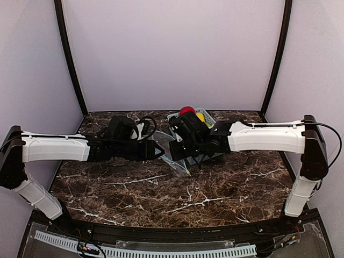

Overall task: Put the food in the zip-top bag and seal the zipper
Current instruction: Open the zipper food storage bag at the center of the board.

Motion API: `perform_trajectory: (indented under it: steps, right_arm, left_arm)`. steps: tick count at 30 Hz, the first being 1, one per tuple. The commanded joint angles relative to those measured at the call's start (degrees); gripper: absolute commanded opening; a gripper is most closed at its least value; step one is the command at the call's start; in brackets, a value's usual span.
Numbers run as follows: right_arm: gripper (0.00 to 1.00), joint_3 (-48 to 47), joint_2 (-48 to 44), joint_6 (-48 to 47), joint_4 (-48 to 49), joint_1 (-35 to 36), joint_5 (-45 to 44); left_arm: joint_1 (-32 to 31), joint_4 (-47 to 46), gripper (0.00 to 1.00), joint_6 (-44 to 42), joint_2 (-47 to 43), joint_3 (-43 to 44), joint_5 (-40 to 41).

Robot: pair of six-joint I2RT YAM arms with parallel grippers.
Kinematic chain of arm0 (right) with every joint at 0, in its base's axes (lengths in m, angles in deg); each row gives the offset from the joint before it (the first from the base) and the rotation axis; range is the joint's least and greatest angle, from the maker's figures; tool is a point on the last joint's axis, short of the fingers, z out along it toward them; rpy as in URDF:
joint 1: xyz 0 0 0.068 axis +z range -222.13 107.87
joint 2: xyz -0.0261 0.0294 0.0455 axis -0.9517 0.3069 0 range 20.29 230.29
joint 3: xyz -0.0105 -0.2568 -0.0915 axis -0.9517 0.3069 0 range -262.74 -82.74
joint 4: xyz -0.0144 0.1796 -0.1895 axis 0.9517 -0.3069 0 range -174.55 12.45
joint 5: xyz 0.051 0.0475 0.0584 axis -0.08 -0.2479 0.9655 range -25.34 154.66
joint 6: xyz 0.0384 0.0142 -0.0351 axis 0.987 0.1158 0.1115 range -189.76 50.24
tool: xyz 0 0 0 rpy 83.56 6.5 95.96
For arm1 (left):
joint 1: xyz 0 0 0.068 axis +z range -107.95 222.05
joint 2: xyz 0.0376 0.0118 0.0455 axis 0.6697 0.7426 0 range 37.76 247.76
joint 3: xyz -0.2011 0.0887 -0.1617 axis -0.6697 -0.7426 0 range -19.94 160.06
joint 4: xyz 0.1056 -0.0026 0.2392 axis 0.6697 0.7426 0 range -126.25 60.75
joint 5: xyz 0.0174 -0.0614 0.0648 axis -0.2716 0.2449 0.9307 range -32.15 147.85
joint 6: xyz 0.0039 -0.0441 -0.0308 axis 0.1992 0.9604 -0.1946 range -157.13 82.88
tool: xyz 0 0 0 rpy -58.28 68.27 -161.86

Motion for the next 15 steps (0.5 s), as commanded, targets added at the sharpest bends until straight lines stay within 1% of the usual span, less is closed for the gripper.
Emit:
perform_trajectory:
  steps: [1, 2, 3, 4, 5, 6, 7, 9, 12, 15]
  right_arm:
    - [0.0, -2.04, 1.69, 1.29, -0.94, 0.57, -2.01]
    - [0.0, -2.08, 1.79, 1.56, -1.26, 0.5, -2.27]
    - [0.0, -2.09, 1.88, 1.86, -1.69, 0.4, -2.46]
    - [0.0, -2.09, 1.93, 2.21, -2.06, 0.23, -2.55]
    - [0.0, -2.01, 1.85, 2.6, -2.37, -0.01, -2.52]
    - [0.0, -1.88, 1.81, 2.99, -2.7, -0.27, -2.53]
    - [0.0, -1.72, 1.74, 3.42, -2.89, -0.75, -2.27]
    - [0.0, -1.19, 1.55, 4.26, -2.99, -1.81, -1.51]
    - [0.0, -0.94, 1.92, 4.66, -2.7, -3.4, 0.41]
    - [0.0, -1.51, 2.85, 4.18, -1.7, -4.8, 2.97]
  left_arm:
    - [-0.73, -2.2, 0.4, 1.87, -0.53, -2.09, -0.02]
    - [-0.75, -2.47, 0.36, 2.02, -0.88, -2.35, 0.12]
    - [-0.73, -2.68, 0.27, 2.24, -1.1, -2.7, 0.16]
    - [-0.75, -2.67, 0.23, 2.19, -1.46, -2.83, 0.34]
    - [-0.77, -2.07, 0.16, 2.09, -1.65, -2.82, 0.53]
    - [-0.78, -1.53, 0.13, 1.49, -2.17, -2.76, 1.21]
    - [-0.78, -0.03, 0.07, 1.17, -2.45, -2.49, 1.58]
    - [-0.78, 2.89, 0.02, -0.34, -3.98, -1.81, 3.54]
    - [-0.69, 9.57, 0.01, -4.35, -5.79, 0.16, 6.12]
    - [-0.12, 14.44, 0.01, -8.1, -6.41, 3.17, 5.02]
